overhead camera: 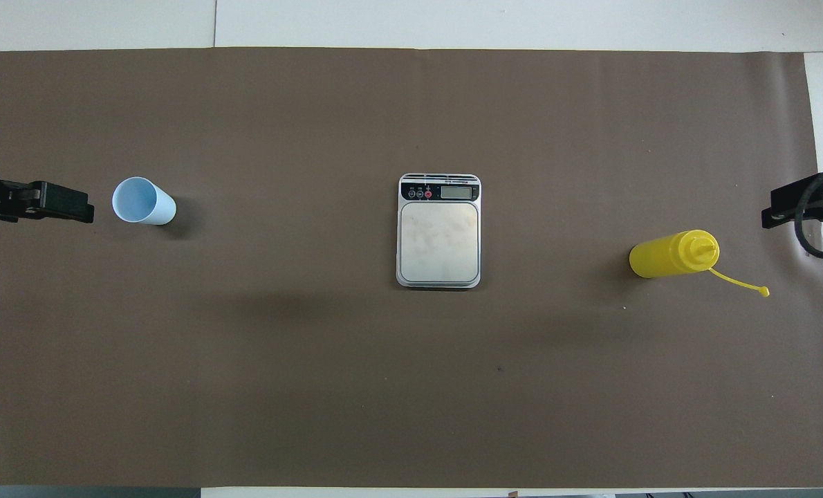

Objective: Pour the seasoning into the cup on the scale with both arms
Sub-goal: 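Reach the left gripper to the light blue cup and grasp it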

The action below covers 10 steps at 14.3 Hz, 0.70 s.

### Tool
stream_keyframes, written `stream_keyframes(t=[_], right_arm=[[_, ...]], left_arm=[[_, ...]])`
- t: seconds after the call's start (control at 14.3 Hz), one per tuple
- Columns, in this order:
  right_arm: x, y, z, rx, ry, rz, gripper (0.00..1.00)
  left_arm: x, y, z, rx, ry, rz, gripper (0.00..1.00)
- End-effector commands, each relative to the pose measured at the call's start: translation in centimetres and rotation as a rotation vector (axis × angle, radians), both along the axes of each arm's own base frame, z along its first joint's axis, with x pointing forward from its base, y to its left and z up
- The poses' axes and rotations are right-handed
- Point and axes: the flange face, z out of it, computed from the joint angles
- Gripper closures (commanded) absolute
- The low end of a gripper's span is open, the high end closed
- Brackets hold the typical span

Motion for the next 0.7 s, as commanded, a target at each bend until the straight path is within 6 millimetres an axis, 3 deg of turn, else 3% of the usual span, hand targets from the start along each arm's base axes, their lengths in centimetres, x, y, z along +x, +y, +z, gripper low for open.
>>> stream_keyframes(t=[0.0,0.14,0.28,0.42,0.49,0.63], right_arm=[[-0.3,-0.8,0.0,0.004,-0.014,-0.006,0.0],[-0.3,-1.4,0.1,0.068,-0.026,-0.056,0.0],[-0.2,-4.5,-0.3,0.164,-0.047,-0.188,0.0],[-0.2,-6.8,-0.8,0.209,-0.03,-0.242,0.0],[0.3,-7.9,-1.7,0.236,-0.001,-0.264,0.0],[1.8,-12.7,-5.1,0.368,0.099,-0.422,0.0]], left_arm=[[-0.3,0.4,-4.0,0.011,-0.055,-0.009,0.0],[0.5,0.5,-7.4,0.011,-0.061,-0.007,0.0],[1.9,0.9,-10.5,0.011,-0.055,0.0,0.0],[3.1,2.8,-13.1,0.012,-0.067,0.03,0.0],[3.4,2.9,-14.2,0.012,-0.061,0.027,0.0],[4.4,4.9,-16.3,0.015,-0.069,0.013,0.0]])
